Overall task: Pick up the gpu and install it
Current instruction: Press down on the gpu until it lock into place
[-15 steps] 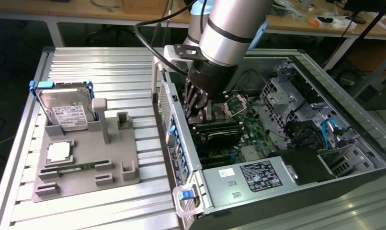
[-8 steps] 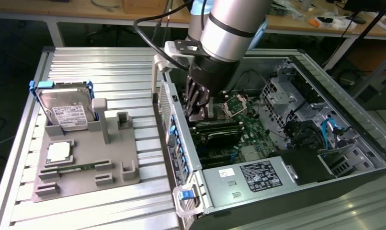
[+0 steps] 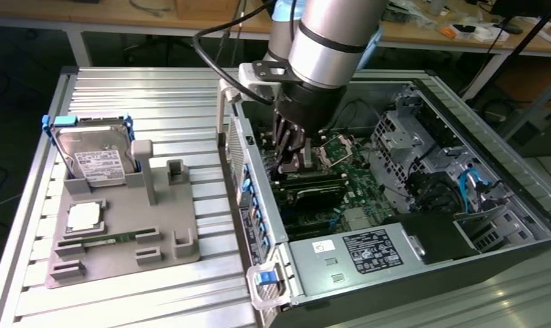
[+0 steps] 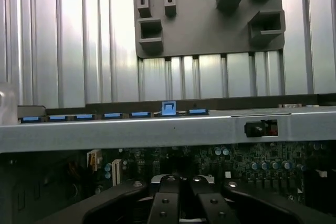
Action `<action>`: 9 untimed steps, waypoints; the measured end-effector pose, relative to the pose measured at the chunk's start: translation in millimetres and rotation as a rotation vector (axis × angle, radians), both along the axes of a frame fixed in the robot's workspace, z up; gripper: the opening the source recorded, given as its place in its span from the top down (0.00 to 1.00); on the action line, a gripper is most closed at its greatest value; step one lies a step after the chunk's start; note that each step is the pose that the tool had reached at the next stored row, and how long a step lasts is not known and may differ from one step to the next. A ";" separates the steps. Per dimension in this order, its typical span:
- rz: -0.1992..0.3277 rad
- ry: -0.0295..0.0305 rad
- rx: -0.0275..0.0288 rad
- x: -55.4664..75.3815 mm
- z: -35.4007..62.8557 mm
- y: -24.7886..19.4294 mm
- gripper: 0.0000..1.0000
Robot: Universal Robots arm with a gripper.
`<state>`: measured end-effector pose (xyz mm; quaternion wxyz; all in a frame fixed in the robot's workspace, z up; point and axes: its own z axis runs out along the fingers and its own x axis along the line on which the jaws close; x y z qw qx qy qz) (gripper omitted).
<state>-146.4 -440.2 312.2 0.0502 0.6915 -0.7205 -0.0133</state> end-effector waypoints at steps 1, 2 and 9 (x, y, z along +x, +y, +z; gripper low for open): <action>0.000 -0.0040 -0.0001 1.9 -0.4 0.0 0.89; 0.000 -0.0061 -0.0004 4.1 -0.8 -0.1 0.89; 0.000 -0.0116 -0.0003 10.1 -2.3 -0.1 0.89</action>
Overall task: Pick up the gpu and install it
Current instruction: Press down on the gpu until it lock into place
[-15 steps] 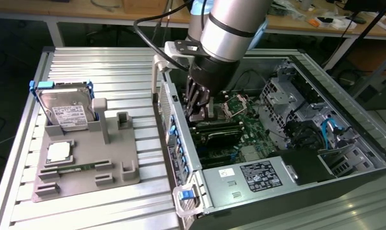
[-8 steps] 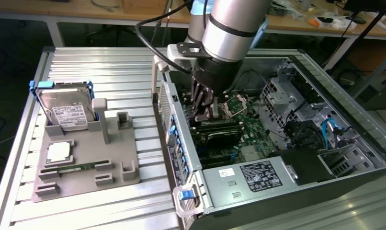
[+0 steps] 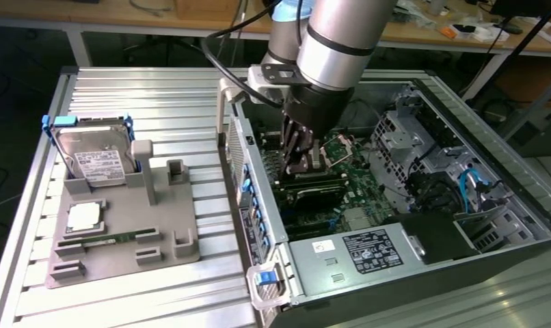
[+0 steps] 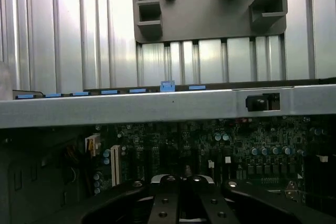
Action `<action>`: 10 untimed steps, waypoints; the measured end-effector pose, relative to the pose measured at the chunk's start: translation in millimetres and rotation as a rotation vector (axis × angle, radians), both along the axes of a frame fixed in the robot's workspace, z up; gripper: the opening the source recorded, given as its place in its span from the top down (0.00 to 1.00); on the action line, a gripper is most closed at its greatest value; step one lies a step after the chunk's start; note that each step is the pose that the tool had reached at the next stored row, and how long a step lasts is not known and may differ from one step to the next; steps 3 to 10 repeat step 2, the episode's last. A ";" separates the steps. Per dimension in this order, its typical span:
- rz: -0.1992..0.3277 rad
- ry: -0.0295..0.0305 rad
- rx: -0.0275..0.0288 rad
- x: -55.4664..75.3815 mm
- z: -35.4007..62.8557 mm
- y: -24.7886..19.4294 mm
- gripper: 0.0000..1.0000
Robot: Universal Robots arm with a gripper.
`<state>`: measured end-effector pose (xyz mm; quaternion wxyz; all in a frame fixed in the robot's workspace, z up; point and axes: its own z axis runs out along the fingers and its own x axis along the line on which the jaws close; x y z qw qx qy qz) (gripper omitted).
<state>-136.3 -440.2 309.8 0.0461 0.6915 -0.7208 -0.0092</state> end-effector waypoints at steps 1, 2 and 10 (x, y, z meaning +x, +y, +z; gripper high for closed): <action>0.000 0.0000 0.0000 0.0 0.0 0.0 0.89; 0.000 -0.0001 0.0000 0.0 0.0 0.0 0.89; 0.000 -0.0001 0.0000 0.0 0.0 0.0 0.89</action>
